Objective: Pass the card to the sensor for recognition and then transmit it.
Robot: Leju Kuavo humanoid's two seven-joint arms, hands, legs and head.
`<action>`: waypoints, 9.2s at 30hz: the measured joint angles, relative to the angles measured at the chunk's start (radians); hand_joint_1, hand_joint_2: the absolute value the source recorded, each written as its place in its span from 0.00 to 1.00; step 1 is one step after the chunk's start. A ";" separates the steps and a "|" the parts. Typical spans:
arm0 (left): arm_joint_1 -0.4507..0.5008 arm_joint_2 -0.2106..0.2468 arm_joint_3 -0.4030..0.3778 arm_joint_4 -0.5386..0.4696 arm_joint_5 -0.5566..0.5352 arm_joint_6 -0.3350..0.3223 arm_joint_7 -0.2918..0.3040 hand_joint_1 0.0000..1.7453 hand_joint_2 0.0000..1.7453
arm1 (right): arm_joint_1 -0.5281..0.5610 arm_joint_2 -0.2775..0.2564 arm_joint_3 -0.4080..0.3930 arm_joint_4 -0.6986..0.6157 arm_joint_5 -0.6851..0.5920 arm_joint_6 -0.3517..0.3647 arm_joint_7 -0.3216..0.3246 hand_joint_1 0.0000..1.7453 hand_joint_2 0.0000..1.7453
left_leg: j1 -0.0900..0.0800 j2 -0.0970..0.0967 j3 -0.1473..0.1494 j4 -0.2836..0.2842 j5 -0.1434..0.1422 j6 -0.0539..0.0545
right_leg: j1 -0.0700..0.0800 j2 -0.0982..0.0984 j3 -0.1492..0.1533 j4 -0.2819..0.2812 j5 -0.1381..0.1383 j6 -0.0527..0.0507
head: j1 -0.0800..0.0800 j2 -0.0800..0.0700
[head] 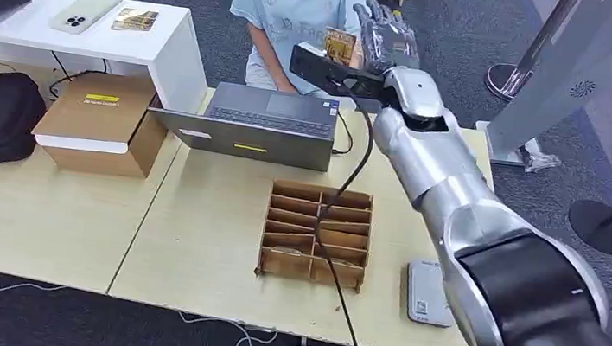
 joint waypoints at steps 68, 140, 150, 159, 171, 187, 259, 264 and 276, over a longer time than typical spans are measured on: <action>0.026 -0.008 0.008 0.000 -0.003 0.016 0.012 0.00 0.00 | 1.426 -0.145 -0.287 -1.525 -0.609 -0.254 -0.407 0.00 1.00 | 0.000 -0.002 -0.001 -0.001 -0.004 0.001 | 0.000 -0.002 0.001 -0.001 -0.003 0.001 | 0.000 0.000; 0.043 -0.014 -0.237 0.000 -0.003 -0.015 0.052 0.00 0.00 | 1.369 -0.160 -0.014 -1.358 0.257 0.028 0.220 0.00 1.00 | 0.000 -0.002 -0.001 -0.001 -0.004 0.001 | 0.000 -0.002 0.001 -0.001 -0.004 0.001 | 0.000 0.000; 0.043 -0.014 -0.237 0.000 -0.003 -0.015 0.048 0.00 0.00 | 1.336 -0.153 -0.008 -1.303 0.275 0.025 0.220 0.07 1.00 | 0.000 -0.002 -0.001 -0.001 -0.004 0.001 | 0.000 -0.002 0.001 -0.001 -0.004 0.001 | 0.000 0.000; 0.043 -0.014 -0.237 0.000 -0.003 -0.014 0.038 0.00 0.00 | 1.322 -0.141 -0.008 -1.266 0.275 0.025 0.220 0.50 1.00 | 0.000 -0.002 -0.001 -0.001 -0.004 0.001 | 0.000 -0.002 0.001 -0.001 -0.004 0.001 | 0.000 0.000; 0.049 -0.029 -0.238 0.000 -0.004 0.000 0.033 0.00 0.00 | 1.312 -0.123 -0.008 -1.231 0.301 0.019 0.229 0.34 1.00 | -0.001 -0.002 -0.001 -0.001 -0.004 0.001 | 0.000 -0.002 0.001 -0.001 -0.004 0.001 | 0.000 0.000; 0.047 -0.064 -0.250 0.000 -0.004 0.023 0.057 0.00 0.00 | 1.311 -0.111 -0.011 -1.206 0.311 0.010 0.232 0.38 1.00 | -0.001 -0.003 -0.001 -0.001 -0.004 0.001 | -0.001 -0.003 0.001 -0.002 -0.004 0.001 | 0.000 0.000; 0.037 -0.083 -0.272 0.000 -0.003 0.017 0.021 0.00 0.00 | 1.273 -0.111 -0.019 -1.149 0.305 -0.065 0.203 1.00 1.00 | -0.001 -0.003 0.000 -0.001 -0.004 0.001 | -0.001 -0.003 0.001 -0.001 -0.004 0.001 | 0.000 0.000; 0.036 -0.083 -0.272 0.000 -0.003 0.017 0.021 0.00 0.00 | 1.277 -0.111 -0.019 -1.158 0.305 -0.070 0.203 1.00 1.00 | -0.001 -0.003 0.000 -0.001 -0.004 0.001 | -0.001 -0.003 0.001 -0.001 -0.004 0.001 | 0.000 0.000; 0.037 -0.083 -0.272 0.000 -0.002 0.018 0.021 0.00 0.00 | 1.286 -0.111 -0.019 -1.173 0.306 -0.076 0.194 1.00 1.00 | -0.001 -0.003 0.000 -0.001 -0.004 0.001 | -0.001 -0.003 0.001 -0.002 -0.004 0.001 | 0.000 0.000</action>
